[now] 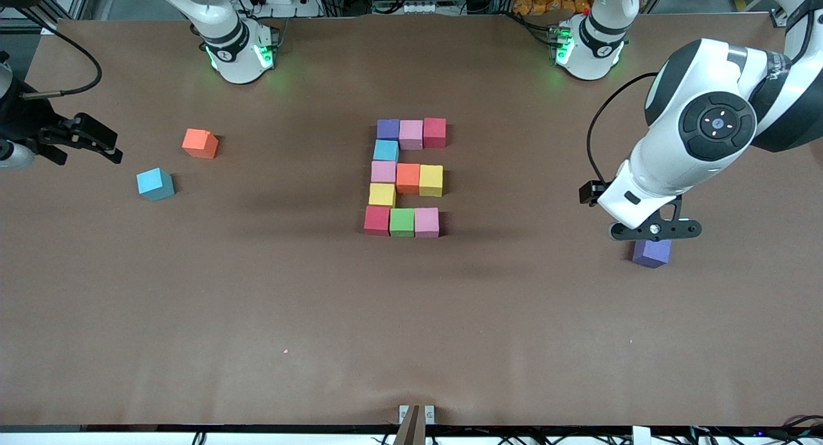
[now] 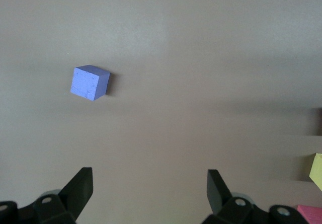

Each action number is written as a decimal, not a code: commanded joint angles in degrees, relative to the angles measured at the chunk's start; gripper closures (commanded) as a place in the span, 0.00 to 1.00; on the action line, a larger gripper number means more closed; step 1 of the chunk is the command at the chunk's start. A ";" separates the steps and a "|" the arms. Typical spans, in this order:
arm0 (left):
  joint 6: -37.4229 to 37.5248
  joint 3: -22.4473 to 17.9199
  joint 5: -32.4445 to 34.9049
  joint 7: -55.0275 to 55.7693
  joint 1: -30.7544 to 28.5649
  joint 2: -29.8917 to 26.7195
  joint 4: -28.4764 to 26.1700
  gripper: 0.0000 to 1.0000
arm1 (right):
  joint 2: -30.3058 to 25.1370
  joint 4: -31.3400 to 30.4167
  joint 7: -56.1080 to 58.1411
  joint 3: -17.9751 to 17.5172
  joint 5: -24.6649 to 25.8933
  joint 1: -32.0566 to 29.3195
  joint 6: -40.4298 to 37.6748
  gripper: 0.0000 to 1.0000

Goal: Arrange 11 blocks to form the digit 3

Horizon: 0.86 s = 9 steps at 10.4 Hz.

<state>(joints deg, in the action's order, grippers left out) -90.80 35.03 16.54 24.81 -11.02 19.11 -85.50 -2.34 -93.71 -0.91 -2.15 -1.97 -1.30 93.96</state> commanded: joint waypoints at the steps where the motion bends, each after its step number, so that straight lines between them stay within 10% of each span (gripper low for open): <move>1: -1.04 0.48 -1.33 0.24 -2.59 -3.72 -2.75 0.00 | -0.12 -0.07 -1.02 -0.22 -0.75 0.06 0.35 0.00; 9: -3.68 -2.66 -6.85 -0.55 -6.04 -8.89 -2.74 0.00 | -0.12 -0.07 -1.02 -0.22 -0.75 0.42 0.35 0.00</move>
<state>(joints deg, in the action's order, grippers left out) -93.22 34.51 12.85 24.81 -16.93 14.45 -85.92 -2.34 -93.71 -0.99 -2.41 -1.97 -1.14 94.01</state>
